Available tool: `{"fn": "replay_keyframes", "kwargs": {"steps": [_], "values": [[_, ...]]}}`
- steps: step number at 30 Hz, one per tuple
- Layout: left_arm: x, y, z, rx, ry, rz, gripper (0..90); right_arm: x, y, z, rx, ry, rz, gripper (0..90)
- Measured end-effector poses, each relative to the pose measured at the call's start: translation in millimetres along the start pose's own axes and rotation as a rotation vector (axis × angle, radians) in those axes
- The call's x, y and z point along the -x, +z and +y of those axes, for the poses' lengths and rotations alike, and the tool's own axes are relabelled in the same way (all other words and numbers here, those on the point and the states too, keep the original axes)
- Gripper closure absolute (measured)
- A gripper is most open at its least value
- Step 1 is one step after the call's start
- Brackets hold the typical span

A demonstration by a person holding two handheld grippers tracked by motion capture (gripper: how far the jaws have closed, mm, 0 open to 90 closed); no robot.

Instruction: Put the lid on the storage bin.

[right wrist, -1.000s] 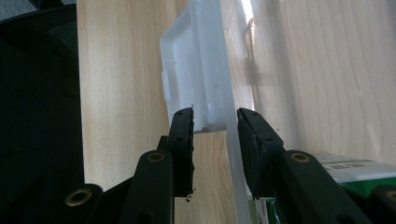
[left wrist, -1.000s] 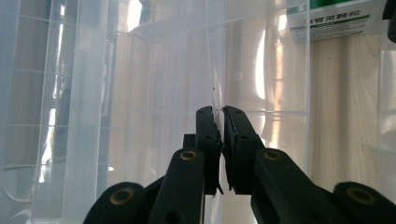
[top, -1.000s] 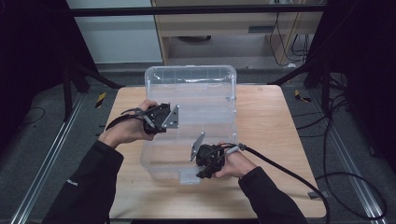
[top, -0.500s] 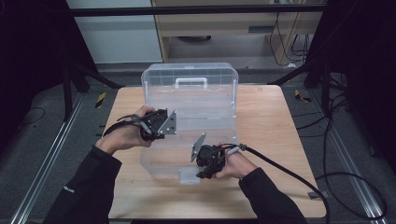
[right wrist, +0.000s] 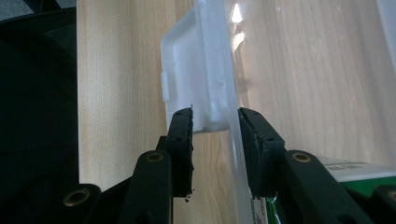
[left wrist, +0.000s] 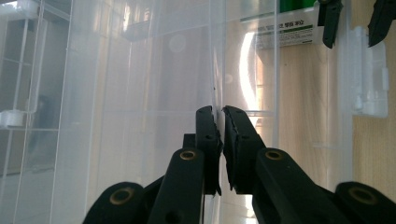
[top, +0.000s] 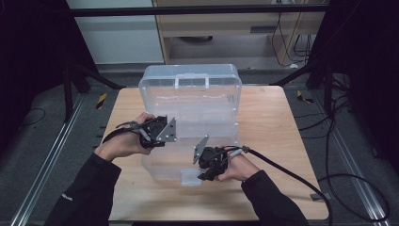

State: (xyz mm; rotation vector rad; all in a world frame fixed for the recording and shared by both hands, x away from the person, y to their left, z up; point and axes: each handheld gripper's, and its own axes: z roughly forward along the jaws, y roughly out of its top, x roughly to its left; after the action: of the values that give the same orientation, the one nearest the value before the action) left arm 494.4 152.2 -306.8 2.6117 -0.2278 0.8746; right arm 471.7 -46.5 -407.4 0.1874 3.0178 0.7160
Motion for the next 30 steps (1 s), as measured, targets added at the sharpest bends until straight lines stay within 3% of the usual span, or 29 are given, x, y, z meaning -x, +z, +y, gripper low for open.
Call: {"fn": "replay_keyframes", "kwargs": {"steps": [12,19,25,30], "values": [[3.1,0.2,0.9,-0.012,-0.003,-0.015,83.5,-3.1,-5.2,-3.6,0.036,0.002,-0.024,64.1],[2.7,0.5,2.2,-0.023,-0.004,-0.013,83.1,-9.1,-29.6,-10.5,0.166,0.023,-0.057,66.0],[3.2,0.4,1.9,-0.023,-0.005,-0.016,83.0,-11.4,-48.8,-14.6,0.234,0.05,-0.093,74.3],[3.5,0.6,1.7,-0.021,-0.009,-0.024,82.9,-10.2,-62.2,-27.1,0.309,0.121,-0.119,81.8]]}}
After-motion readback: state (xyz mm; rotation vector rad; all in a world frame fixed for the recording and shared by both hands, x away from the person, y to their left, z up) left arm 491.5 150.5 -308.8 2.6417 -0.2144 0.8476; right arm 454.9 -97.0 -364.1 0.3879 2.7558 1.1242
